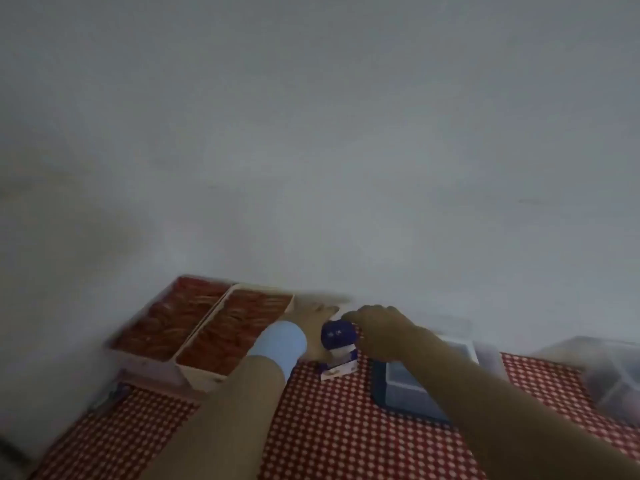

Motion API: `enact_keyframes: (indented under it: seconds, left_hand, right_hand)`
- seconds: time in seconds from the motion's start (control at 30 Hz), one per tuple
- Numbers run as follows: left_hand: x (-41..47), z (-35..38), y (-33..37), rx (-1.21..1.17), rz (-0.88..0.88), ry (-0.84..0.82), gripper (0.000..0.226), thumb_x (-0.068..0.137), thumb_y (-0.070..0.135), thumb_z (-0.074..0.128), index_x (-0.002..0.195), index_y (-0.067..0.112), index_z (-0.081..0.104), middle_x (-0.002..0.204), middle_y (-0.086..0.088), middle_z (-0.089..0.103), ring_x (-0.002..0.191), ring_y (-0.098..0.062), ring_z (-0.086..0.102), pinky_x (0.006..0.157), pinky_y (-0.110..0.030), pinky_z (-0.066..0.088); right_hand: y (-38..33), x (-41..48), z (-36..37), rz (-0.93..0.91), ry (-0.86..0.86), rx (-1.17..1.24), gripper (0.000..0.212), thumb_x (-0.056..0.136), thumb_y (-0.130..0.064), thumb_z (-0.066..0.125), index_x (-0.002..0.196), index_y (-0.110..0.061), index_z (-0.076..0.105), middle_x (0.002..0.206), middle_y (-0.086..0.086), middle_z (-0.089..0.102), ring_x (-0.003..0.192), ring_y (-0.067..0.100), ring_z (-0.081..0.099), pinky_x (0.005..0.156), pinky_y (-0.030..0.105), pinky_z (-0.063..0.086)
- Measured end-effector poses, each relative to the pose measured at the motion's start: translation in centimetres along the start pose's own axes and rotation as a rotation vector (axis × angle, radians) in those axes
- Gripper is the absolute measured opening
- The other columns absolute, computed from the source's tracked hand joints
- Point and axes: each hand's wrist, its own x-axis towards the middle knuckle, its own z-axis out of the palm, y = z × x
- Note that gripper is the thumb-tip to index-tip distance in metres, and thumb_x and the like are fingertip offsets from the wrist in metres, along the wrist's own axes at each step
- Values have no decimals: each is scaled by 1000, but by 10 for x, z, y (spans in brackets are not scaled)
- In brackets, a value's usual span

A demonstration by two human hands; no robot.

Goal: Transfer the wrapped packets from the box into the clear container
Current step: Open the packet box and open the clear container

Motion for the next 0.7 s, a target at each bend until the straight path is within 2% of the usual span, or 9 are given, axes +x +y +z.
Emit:
enact_keyframes:
  seconds: [0.07, 0.13, 0.17, 0.27, 0.4, 0.5, 0.57, 0.63, 0.7]
  left_hand:
    - [13, 19, -7, -5, 7, 11, 106, 66, 60, 76, 152, 30, 22, 152, 2, 37, 133, -26, 44, 111, -48, 37]
    - [19, 38, -12, 2, 1, 39, 92, 58, 59, 80, 136, 37, 37, 134, 7, 52, 112, -20, 56, 98, -42, 49]
    - [26, 48, -16, -9, 9, 88, 89, 56, 59, 80, 133, 39, 39, 129, 10, 54, 109, -18, 57, 97, -41, 49]
    - [30, 65, -20, -104, 35, 255, 85, 62, 53, 77, 138, 39, 42, 133, 12, 55, 121, -18, 54, 107, -40, 42]
    - [29, 77, -26, -280, 63, 378, 83, 50, 66, 57, 128, 38, 53, 117, 8, 67, 102, -17, 63, 95, -37, 51]
    - [25, 94, -37, -515, 48, 448, 65, 54, 59, 68, 115, 48, 50, 116, 8, 66, 100, -15, 65, 90, -39, 55]
    - [15, 103, -37, -617, 65, 469, 55, 60, 53, 72, 111, 48, 52, 115, 11, 65, 103, -12, 65, 90, -39, 56]
    - [-7, 111, -30, -650, 87, 478, 52, 77, 38, 74, 124, 34, 53, 119, 9, 64, 105, -10, 62, 90, -24, 53]
    - [-25, 118, -25, -675, 106, 476, 45, 89, 23, 70, 131, 22, 53, 117, 6, 62, 96, -3, 59, 72, -2, 43]
  right_hand:
    - [1, 10, 18, -6, -5, -81, 45, 97, -24, 51, 140, -33, 46, 129, 0, 64, 121, 27, 56, 106, 42, 36]
    - [2, 15, 36, 0, 0, -126, 52, 98, -26, 52, 147, -33, 38, 133, 0, 61, 124, 28, 53, 110, 44, 28]
    - [3, 19, 42, 1, 6, -120, 52, 97, -26, 52, 147, -31, 37, 134, 1, 61, 124, 27, 53, 111, 44, 26]
    - [5, 22, 56, -22, 88, -113, 51, 97, -23, 53, 145, -28, 37, 134, 2, 62, 119, 26, 56, 107, 40, 29]
    - [2, 17, 68, -18, 181, -94, 65, 94, -26, 59, 152, -29, 29, 137, 2, 59, 120, 28, 55, 106, 43, 34]
    - [-5, 1, 74, 11, 306, -81, 65, 94, -37, 60, 151, -30, 30, 133, 2, 61, 120, 27, 55, 106, 45, 35]
    - [-12, -16, 77, 36, 377, -89, 64, 95, -45, 57, 151, -29, 31, 135, 2, 60, 124, 26, 54, 109, 47, 32]
    - [-24, -37, 83, 54, 439, -122, 66, 94, -52, 57, 151, -29, 30, 138, 1, 58, 127, 25, 52, 110, 47, 30]
    - [-35, -57, 90, 52, 496, -137, 69, 90, -54, 62, 149, -31, 32, 142, -1, 54, 129, 23, 50, 111, 46, 29]
